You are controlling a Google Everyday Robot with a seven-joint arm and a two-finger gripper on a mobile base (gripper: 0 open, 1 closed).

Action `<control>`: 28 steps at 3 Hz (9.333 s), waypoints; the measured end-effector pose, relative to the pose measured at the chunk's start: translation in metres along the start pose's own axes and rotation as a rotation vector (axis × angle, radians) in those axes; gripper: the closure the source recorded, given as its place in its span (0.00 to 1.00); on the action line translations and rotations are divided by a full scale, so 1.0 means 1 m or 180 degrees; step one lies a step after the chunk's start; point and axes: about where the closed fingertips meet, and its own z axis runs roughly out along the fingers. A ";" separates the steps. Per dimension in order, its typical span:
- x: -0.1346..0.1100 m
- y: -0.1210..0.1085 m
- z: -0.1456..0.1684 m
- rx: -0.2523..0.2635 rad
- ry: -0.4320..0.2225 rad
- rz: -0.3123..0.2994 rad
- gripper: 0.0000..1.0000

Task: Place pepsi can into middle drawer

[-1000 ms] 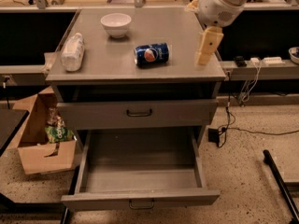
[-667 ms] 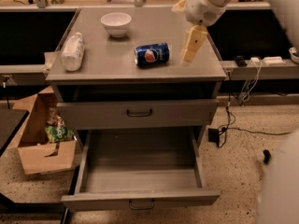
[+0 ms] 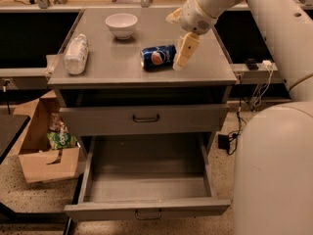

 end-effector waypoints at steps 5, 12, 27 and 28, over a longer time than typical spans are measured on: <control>-0.002 -0.027 0.075 -0.0004 0.0122 0.0336 0.26; -0.084 -0.016 0.030 0.0081 -0.0397 -0.0011 1.00; 0.251 0.282 0.340 -0.0085 -0.0054 0.2368 1.00; 0.258 0.275 0.360 -0.0138 -0.0081 0.2379 1.00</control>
Offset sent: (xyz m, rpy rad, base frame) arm 0.0365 0.0194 -0.0194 0.0572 -0.0227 -0.0610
